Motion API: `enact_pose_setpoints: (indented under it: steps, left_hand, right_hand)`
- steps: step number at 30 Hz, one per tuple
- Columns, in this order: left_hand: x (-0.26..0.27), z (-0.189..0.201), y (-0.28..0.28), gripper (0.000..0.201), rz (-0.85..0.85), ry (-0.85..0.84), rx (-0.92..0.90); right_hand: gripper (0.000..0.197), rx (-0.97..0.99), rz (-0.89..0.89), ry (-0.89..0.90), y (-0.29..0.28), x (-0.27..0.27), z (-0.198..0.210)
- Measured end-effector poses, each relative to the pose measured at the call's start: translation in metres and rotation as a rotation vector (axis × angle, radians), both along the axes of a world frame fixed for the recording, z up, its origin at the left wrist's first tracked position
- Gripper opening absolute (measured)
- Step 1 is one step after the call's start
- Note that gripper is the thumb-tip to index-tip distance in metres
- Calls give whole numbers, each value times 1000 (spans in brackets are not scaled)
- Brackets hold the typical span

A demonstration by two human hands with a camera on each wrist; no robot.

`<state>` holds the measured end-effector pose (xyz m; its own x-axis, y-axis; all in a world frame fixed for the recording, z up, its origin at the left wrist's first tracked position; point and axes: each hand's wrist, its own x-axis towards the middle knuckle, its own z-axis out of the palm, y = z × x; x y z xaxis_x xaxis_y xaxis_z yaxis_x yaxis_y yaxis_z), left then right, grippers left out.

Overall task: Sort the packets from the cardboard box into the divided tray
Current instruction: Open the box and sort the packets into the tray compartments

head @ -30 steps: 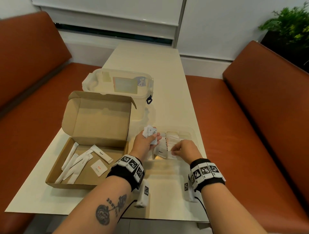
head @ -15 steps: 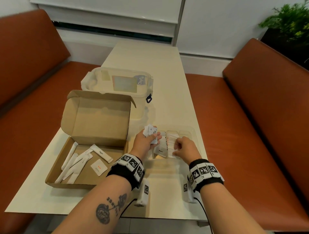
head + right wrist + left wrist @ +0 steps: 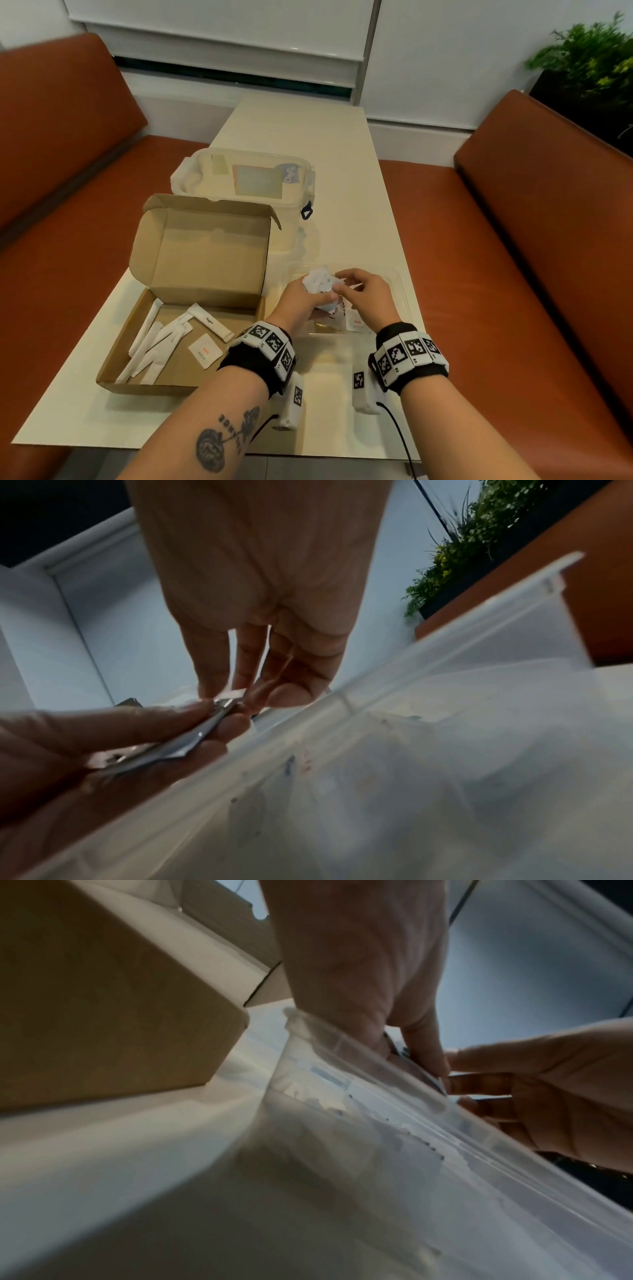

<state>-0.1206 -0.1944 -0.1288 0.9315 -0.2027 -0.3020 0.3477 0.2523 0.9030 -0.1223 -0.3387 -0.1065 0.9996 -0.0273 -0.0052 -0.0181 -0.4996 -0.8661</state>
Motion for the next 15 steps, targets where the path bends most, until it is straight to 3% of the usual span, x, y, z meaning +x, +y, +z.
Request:
enact_pose_setpoints:
  steps: [3, 6, 12, 15]
  left_hand:
    - [-1, 3, 0, 25, -21, 28, -1]
    - [1, 2, 0, 15, 80, 127, -42]
    - [1, 2, -5, 16, 108, 114, -36]
    - [0, 6, -11, 22, 75, 78, -39]
  right_hand:
    - [8, 78, -41, 21, -2, 1, -1]
    - [8, 121, -106, 14, -8, 0, -6]
    - [14, 220, -300, -47, -14, -1, -11]
    - [14, 316, -302, -22, -12, -4, -12]
